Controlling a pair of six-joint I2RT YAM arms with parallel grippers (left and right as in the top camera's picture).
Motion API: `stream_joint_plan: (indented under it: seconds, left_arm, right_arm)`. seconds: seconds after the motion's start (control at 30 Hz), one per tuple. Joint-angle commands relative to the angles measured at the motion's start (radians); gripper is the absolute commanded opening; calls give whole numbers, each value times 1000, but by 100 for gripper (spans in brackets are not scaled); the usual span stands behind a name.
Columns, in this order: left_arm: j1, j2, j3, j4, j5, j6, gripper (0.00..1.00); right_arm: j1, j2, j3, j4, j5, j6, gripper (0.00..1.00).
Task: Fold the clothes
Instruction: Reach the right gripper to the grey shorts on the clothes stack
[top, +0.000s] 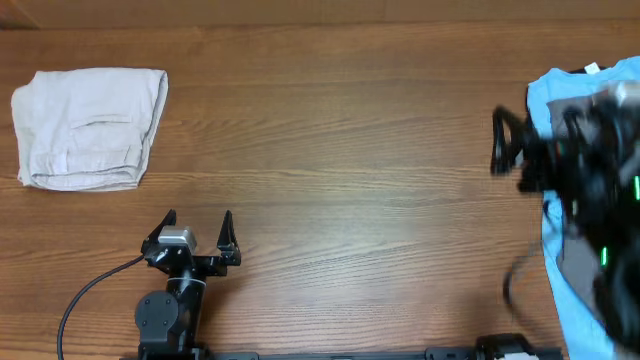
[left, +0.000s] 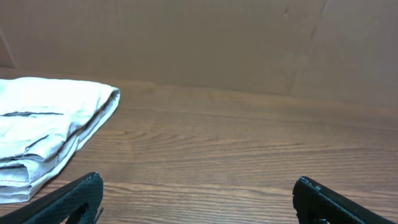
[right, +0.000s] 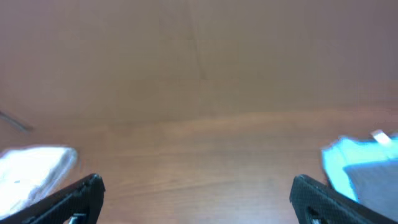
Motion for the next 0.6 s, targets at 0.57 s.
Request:
stream_joint_plan:
  seconds: [0.57]
  left_arm:
    - [-4,-12,-6,3,-7,-3,100]
  right_arm:
    - [-357,829,447,-217,51,-89,100]
